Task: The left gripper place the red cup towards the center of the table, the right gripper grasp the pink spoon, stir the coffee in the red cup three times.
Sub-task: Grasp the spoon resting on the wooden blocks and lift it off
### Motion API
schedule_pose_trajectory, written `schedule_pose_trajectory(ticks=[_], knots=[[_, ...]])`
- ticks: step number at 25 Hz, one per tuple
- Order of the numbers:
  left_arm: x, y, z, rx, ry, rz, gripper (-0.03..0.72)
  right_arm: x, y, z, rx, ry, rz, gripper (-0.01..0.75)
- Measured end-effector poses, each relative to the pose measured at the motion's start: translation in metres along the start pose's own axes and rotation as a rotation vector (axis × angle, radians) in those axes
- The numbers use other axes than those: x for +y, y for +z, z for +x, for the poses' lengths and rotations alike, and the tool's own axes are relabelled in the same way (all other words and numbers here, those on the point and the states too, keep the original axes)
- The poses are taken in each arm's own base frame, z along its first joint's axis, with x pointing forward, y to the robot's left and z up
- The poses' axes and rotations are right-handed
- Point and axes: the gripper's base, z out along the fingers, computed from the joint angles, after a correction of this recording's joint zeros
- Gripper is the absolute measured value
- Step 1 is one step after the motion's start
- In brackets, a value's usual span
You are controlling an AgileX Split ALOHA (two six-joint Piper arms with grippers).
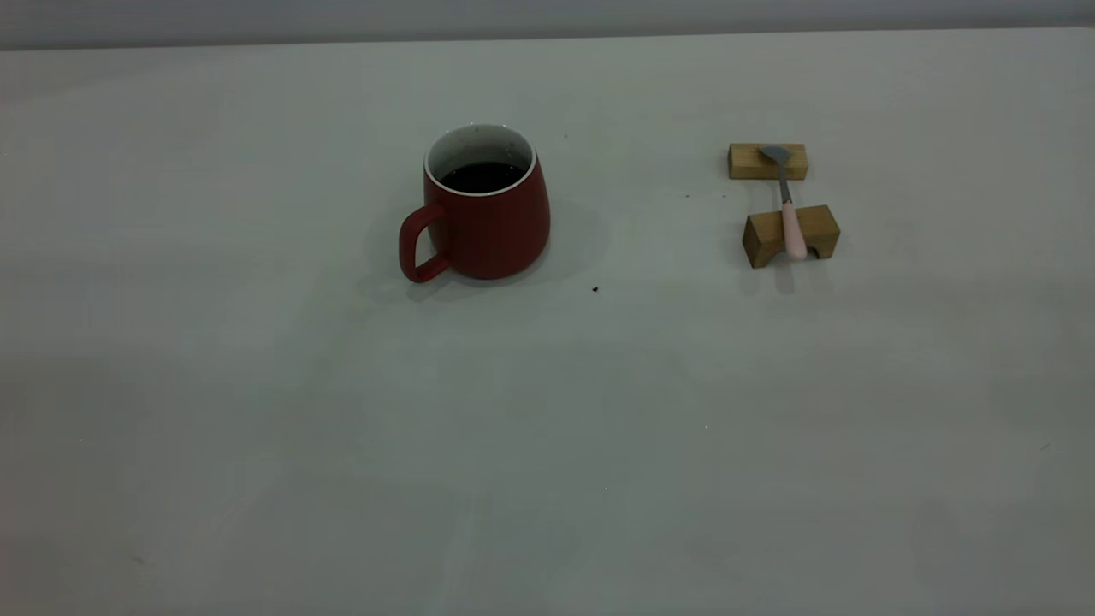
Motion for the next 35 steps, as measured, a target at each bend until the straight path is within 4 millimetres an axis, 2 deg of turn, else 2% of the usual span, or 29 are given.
schedule_pose_trajectory(ticks=[5, 10, 30, 32, 35], knots=[[-0.001, 0.003, 0.025, -0.079, -0.041, -0.026, 0.248, 0.0, 0.0, 0.0, 0.0, 0.0, 0.0, 0.237], [-0.003, 0.0, 0.034, -0.153, -0.047, -0.018, 0.247, 0.0, 0.0, 0.0, 0.0, 0.0, 0.0, 0.237], [-0.005, 0.002, 0.035, -0.165, -0.05, 0.003, 0.247, 0.004, 0.0, -0.001, -0.007, 0.024, -0.043, 0.237], [-0.005, 0.002, 0.035, -0.165, -0.05, 0.003, 0.247, 0.003, -0.002, -0.009, 0.003, 0.029, -0.039, 0.241], [-0.005, 0.002, 0.035, -0.165, -0.05, 0.003, 0.247, 0.001, 0.0, -0.042, 0.044, 0.027, -0.019, 0.285]])
